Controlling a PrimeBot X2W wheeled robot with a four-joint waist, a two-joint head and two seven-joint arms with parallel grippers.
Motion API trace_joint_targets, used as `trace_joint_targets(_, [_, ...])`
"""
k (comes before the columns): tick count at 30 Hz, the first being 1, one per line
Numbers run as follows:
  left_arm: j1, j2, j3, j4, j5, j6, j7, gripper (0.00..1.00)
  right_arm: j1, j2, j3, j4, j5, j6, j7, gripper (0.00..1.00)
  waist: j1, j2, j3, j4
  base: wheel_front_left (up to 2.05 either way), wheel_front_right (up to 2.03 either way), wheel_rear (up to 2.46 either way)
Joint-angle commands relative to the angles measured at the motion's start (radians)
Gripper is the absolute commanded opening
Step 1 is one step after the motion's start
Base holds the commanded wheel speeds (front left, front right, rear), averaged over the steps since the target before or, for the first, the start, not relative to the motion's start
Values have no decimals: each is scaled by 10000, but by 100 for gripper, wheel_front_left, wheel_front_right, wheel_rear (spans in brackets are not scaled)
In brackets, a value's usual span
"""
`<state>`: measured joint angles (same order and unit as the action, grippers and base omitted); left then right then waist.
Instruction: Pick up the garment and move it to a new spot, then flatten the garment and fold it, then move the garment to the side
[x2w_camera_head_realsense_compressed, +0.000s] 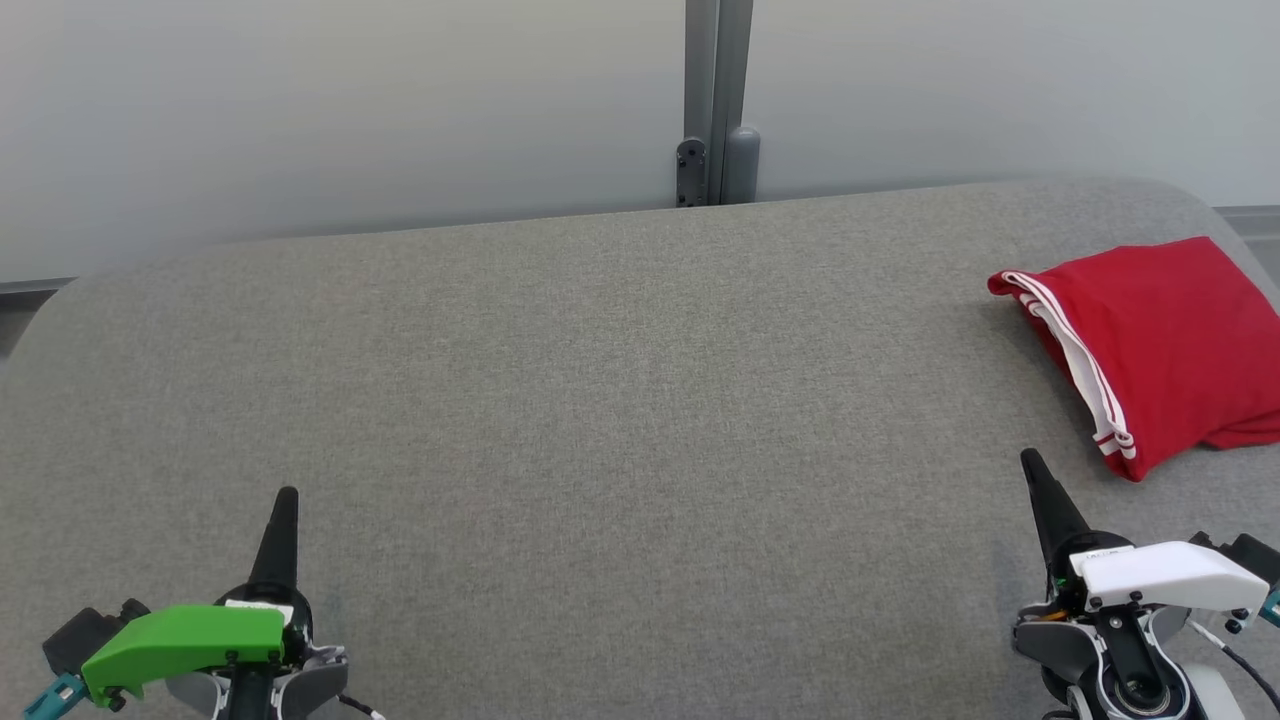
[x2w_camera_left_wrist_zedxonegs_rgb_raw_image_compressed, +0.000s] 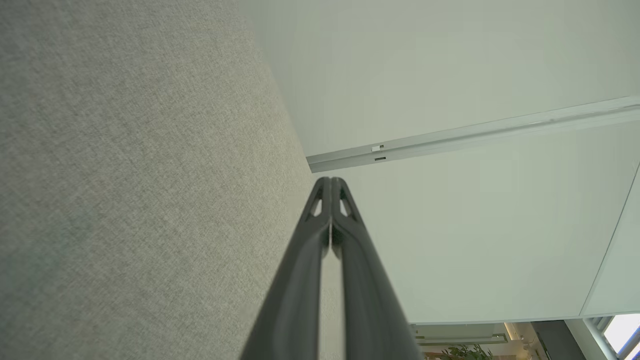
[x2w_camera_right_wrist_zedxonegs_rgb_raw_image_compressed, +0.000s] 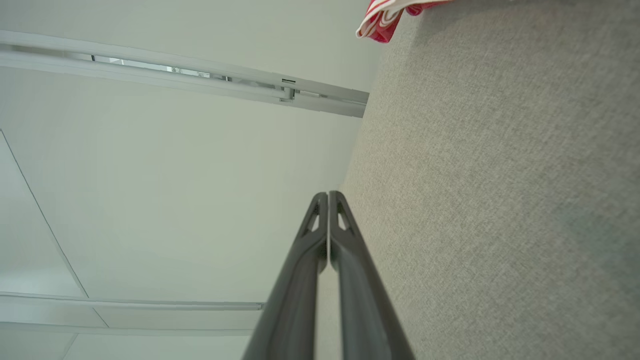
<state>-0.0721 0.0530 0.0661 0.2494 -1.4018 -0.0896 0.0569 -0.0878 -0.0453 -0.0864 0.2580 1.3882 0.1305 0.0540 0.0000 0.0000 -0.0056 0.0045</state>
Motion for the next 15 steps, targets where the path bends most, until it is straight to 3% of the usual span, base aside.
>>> trace_joint_targets(1, [-222,10,84,-64,-239,-102,56,0,-179,-63,-52,-92,227,4,85,0,0,0,4,-2,0,0,0])
trace_joint_targets(15, [-345,-10,303,-60,-1184,-269,329,0,-225,-68,-175,-129,1253,4,359,0,0,0,42,-22,0,0,0])
